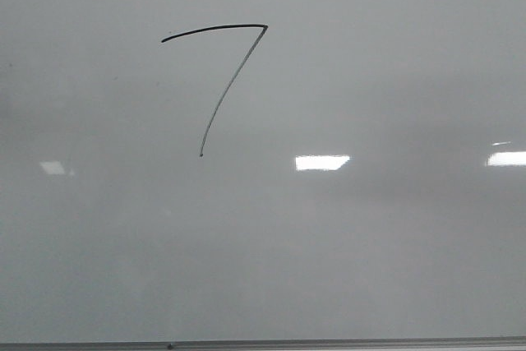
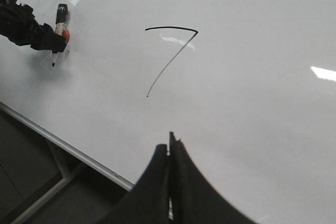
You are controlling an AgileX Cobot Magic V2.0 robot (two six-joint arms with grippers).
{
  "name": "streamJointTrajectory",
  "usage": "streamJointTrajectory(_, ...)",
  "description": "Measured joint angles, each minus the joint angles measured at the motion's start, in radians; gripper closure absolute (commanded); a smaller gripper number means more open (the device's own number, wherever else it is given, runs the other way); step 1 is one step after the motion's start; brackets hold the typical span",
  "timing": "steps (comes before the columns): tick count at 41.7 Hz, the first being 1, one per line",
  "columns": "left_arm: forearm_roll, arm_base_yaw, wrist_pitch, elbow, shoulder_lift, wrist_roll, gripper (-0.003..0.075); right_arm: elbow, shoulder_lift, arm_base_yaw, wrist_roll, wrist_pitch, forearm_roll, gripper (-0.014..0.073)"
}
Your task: Write number 7 on whiteboard
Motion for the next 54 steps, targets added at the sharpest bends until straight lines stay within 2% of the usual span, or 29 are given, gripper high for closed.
streamJointTrajectory(8,0.000,0.000,0.017,0.083,-0.218,0.000,0.0373,0.000,0.000,0.000,0.000,0.000,0.000,0.0653)
streamJointTrajectory(14,-0.002,0.000,0.017,0.174,-0.441,0.000,0.0456,0.000,0.000,0.000,0.000,0.000,0.000,0.0653)
streamJointTrajectory(27,-0.003,0.000,0.024,0.335,-0.885,0.000,0.0742,0.000,0.000,0.000,0.000,0.000,0.000,0.0653)
streamJointTrajectory(39,-0.003,0.000,0.025,0.354,-1.088,0.000,0.0741,0.000,0.000,0.000,0.000,0.000,0.000,0.0653)
streamJointTrajectory(54,-0.003,0.000,0.025,0.354,-1.107,0.000,0.0741,0.000,0.000,0.000,0.000,0.000,0.000,0.0653)
